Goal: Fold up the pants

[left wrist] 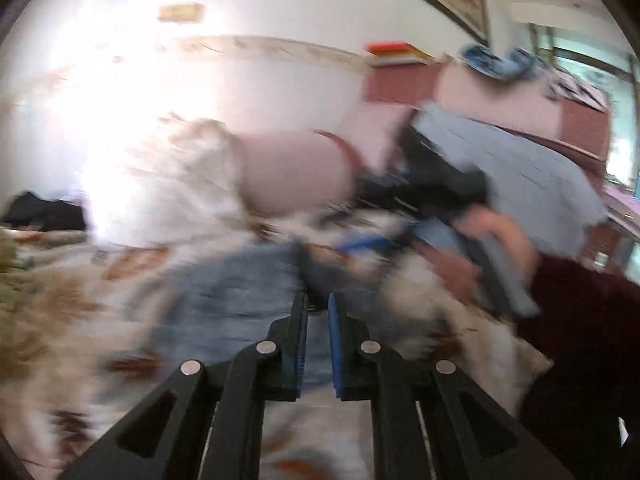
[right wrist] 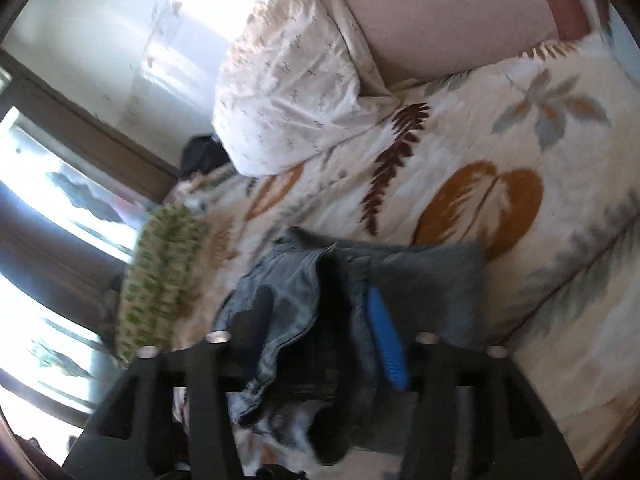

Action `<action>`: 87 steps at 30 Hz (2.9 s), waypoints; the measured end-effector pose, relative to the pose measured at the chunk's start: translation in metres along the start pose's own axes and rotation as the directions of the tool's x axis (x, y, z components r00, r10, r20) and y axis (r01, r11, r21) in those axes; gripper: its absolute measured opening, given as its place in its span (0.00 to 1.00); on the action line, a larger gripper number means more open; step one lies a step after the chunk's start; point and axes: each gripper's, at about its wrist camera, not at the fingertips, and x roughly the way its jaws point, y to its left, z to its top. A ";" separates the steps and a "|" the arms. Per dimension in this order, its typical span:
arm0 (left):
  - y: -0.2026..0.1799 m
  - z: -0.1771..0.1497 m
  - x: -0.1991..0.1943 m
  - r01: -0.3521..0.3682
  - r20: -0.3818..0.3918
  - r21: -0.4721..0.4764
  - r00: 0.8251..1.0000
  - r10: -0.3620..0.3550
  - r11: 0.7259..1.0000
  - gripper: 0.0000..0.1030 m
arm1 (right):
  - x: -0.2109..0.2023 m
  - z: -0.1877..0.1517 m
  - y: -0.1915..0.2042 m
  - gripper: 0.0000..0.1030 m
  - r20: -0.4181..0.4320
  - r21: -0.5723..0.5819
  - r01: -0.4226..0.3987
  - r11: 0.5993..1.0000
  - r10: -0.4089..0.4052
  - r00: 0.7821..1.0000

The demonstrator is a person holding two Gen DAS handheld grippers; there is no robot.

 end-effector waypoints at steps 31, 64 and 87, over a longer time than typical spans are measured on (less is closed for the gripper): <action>0.043 -0.029 0.114 0.003 -0.338 -0.049 0.941 -0.020 0.999 0.04 | 0.047 -0.061 -0.004 0.16 -0.091 0.129 0.005 0.992 0.006 0.996; 0.024 0.002 0.140 -0.093 -0.386 -0.079 0.921 0.055 0.993 0.15 | -0.023 -0.051 -0.002 0.39 0.050 -0.014 0.169 0.986 -0.168 0.985; 0.063 0.041 0.200 -0.155 -0.375 -0.176 0.924 0.080 0.972 0.15 | -0.019 -0.034 0.006 0.56 0.198 -0.072 0.129 0.989 -0.113 0.974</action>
